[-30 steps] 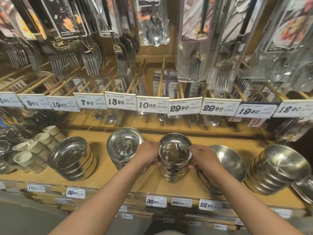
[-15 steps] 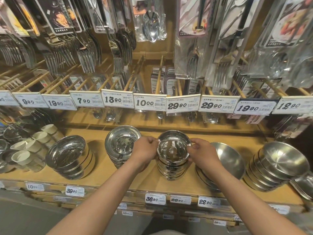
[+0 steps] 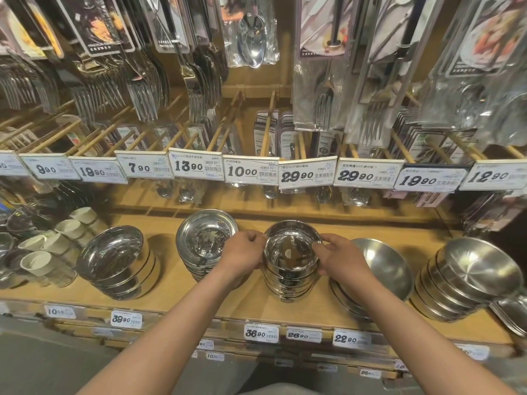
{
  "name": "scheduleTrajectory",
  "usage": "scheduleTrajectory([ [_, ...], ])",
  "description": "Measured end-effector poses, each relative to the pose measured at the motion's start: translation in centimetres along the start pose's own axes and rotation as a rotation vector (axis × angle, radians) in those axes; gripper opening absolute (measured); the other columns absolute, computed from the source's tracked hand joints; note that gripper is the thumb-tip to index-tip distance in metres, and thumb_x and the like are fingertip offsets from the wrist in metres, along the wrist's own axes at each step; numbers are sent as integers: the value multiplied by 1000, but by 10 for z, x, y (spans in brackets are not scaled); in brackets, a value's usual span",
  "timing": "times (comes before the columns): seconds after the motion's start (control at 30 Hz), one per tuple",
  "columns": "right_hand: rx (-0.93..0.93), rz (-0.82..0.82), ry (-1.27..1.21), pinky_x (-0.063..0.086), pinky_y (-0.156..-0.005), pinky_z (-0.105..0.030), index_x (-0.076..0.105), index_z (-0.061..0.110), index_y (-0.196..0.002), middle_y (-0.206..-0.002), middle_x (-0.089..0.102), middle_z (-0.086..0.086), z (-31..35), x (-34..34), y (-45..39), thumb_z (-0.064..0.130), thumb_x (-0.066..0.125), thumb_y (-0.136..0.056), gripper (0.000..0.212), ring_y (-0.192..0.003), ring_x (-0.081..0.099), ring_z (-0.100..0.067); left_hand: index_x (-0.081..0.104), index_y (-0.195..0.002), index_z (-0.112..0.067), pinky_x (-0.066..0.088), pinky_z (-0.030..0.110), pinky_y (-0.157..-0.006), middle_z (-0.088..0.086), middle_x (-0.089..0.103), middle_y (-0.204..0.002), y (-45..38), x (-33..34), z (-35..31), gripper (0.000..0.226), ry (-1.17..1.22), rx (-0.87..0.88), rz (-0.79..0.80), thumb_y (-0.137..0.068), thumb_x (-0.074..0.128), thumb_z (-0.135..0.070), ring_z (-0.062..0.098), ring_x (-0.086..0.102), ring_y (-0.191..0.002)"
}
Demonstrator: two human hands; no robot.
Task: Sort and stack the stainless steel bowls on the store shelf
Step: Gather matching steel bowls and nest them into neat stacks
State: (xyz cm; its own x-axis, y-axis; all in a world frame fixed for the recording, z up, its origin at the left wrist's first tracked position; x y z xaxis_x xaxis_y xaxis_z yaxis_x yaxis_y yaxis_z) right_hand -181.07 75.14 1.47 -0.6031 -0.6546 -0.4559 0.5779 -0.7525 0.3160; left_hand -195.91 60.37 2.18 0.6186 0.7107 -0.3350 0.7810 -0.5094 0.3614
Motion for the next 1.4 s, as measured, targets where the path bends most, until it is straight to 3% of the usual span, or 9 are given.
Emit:
scheduleTrajectory([
  [0.07,67,50,-51,60,-75,-33,61,28,-131,-106,68,9,-3,2,1,51,57,-95,43,-81,73,-19,70,-109,-7,51,25,-52,0,67,-73,-1,2,3,35,44,-49,61,-103,52,-36,10,60,-55],
  [0.13,128,120,-155,62,-77,-34,61,32,-121,-122,63,4,-3,6,3,57,50,-97,37,-97,67,-17,66,-114,-15,52,21,-51,-7,67,-82,1,4,5,39,79,-107,129,-103,46,-47,7,64,-64],
  [0.37,175,176,-235,60,-89,-43,58,24,-136,-136,60,-5,-4,10,4,56,36,-102,51,-120,59,-27,68,-113,-27,56,32,-74,-3,74,-110,2,11,10,43,151,-180,235,-103,36,-54,16,63,-112],
  [0.57,192,246,-289,57,-84,-43,57,32,-131,-132,62,-2,-11,14,-2,59,29,-102,49,-114,58,-23,61,-128,-32,57,32,-72,5,59,-136,-5,10,12,44,115,-194,266,-100,36,-55,27,51,-131],
  [0.8,294,236,-407,55,-92,-57,60,35,-110,-128,62,-5,-21,28,-13,66,30,-98,45,-124,55,-29,64,-119,-32,54,46,-89,1,68,-107,-14,16,18,59,104,-225,312,-88,35,-72,23,58,-105],
  [0.9,284,243,-426,57,-77,-47,60,42,-99,-122,61,-2,-22,31,-15,67,30,-96,40,-118,52,-25,69,-109,-34,54,43,-83,1,74,-101,-16,19,21,52,130,-225,302,-91,35,-69,23,65,-98],
  [1.13,278,216,-422,55,-59,-36,58,43,-101,-112,58,1,-27,36,-20,73,32,-88,42,-101,52,-19,62,-126,-32,51,47,-86,6,70,-119,-19,24,19,54,107,-202,304,-99,26,-62,27,62,-104],
  [1.23,278,217,-406,58,-59,-36,60,43,-105,-117,62,0,-28,37,-20,80,34,-74,55,-110,55,-23,60,-127,-35,52,48,-85,6,71,-120,-21,24,17,52,95,-191,302,-99,26,-62,28,63,-108],
  [1.4,216,201,-404,58,-58,-34,66,61,-76,-96,68,19,-22,35,-17,82,32,-68,41,-95,58,-11,61,-122,-39,55,48,-86,2,73,-114,-25,20,12,51,50,-141,316,-91,29,-65,28,66,-106],
])
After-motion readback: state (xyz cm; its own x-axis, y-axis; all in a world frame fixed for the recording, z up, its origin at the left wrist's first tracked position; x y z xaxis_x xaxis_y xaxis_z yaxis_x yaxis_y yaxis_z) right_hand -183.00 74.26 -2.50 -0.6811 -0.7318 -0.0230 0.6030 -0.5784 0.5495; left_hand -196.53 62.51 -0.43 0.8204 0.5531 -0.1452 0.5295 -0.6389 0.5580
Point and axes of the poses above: each hand's wrist, its own y-axis away from the middle knuckle, its own x-axis out of the palm, z = x × y, the point moved 2 cm from there along -y, towards the middle knuckle
